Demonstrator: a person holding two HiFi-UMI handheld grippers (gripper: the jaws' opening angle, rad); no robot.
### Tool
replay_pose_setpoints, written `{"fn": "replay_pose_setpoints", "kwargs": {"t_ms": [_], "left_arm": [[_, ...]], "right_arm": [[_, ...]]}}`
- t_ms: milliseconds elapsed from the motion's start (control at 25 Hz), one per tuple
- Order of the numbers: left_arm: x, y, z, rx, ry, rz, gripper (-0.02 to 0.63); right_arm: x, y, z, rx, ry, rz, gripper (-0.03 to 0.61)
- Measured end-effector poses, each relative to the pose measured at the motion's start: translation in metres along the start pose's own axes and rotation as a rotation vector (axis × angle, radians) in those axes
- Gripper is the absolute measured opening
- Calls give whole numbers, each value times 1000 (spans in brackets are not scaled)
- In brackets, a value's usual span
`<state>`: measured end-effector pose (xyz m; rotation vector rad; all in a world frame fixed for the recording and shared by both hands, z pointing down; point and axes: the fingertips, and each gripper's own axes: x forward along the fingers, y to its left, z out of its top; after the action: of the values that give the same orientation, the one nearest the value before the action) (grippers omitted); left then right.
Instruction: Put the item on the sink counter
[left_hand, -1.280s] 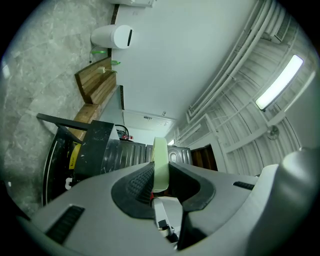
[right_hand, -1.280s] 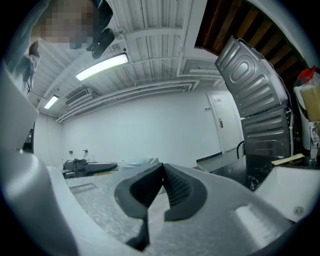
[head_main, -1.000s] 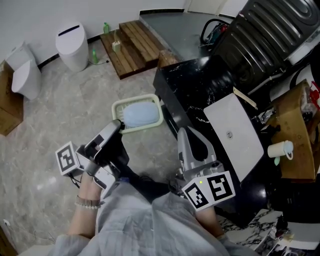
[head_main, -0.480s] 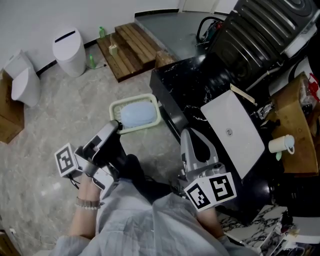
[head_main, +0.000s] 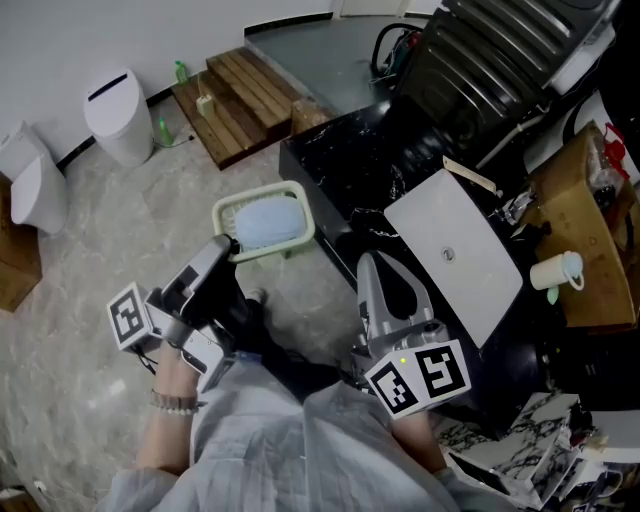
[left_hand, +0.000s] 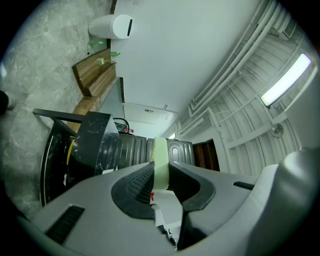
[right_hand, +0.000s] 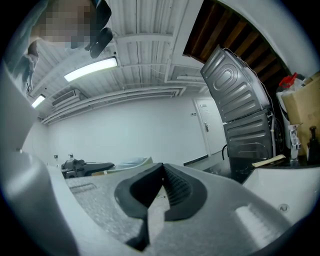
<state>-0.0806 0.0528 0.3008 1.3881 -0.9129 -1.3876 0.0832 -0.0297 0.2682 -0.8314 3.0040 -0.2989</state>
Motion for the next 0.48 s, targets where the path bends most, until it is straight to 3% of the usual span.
{"fn": "replay_pose_setpoints", "kwargs": {"t_ms": [480], "left_arm": [[77,17,30,-45,137,3,89]], "right_arm": [[40,-40,8,6,-3,-129,-3]]}}
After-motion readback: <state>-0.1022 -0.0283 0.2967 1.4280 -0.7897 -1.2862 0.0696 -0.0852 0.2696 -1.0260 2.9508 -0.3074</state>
